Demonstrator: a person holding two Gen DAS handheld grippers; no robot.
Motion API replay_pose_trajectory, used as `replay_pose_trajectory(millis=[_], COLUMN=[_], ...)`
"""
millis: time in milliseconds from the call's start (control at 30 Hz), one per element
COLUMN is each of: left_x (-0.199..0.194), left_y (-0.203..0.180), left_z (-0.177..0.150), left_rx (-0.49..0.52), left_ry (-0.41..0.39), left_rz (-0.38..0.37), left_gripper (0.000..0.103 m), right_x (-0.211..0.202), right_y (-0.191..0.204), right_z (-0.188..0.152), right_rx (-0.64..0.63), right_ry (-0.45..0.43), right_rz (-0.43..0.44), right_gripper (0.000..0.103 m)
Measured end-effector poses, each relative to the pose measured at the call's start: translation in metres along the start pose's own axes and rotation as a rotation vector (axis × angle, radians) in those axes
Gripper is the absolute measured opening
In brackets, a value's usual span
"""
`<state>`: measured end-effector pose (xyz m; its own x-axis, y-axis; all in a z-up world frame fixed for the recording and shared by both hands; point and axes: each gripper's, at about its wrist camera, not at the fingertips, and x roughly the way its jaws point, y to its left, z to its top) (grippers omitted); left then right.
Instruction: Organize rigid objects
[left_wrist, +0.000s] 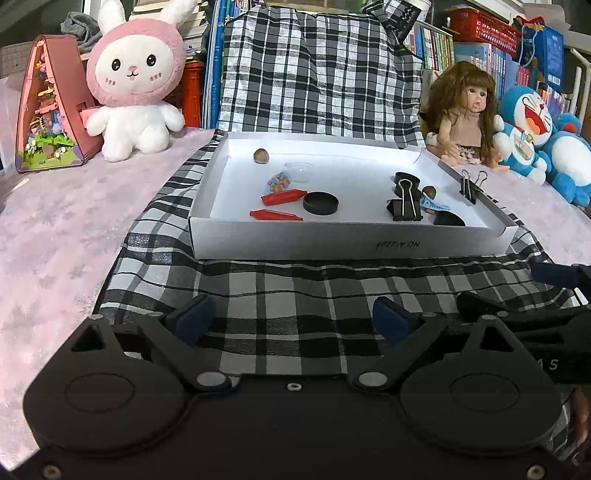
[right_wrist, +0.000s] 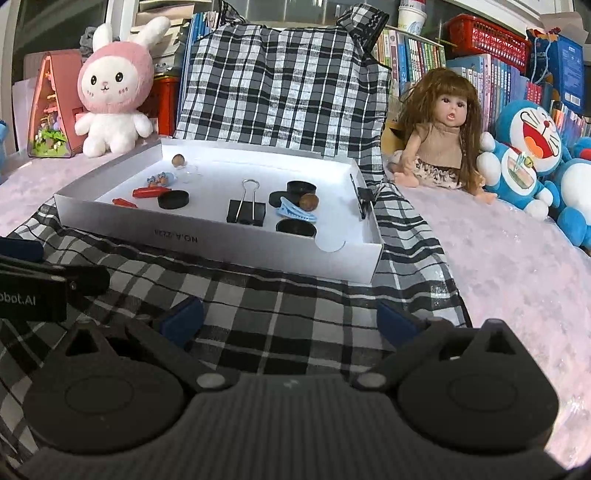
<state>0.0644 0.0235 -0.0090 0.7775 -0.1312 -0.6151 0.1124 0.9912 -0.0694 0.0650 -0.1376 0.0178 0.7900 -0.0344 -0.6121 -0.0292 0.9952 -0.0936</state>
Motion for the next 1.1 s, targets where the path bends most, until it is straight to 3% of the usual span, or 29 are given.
replay_pose_trajectory(millis=[233,500,1100], left_x=[0.004,0.007,0.008], left_y=[0.001,-0.006,-0.005], left_z=[0.001,-0.002,-0.003], left_rx=[-0.014,0.032,0.036], left_ry=[0.008,-0.002,-0.012], left_rz=[-0.002,0.051,0.051], left_gripper=[0.103,0.103,0.103], right_x=[0.004,0.008,0.008], right_y=[-0.005,-0.010,-0.011], right_z=[0.001,0.001,0.001], right_rx=[0.033,0.068,0.072], right_ry=[0.026,0.046,0.047], right_rz=[0.024,0.054,0.056], right_gripper=[0.103,0.103,0.103])
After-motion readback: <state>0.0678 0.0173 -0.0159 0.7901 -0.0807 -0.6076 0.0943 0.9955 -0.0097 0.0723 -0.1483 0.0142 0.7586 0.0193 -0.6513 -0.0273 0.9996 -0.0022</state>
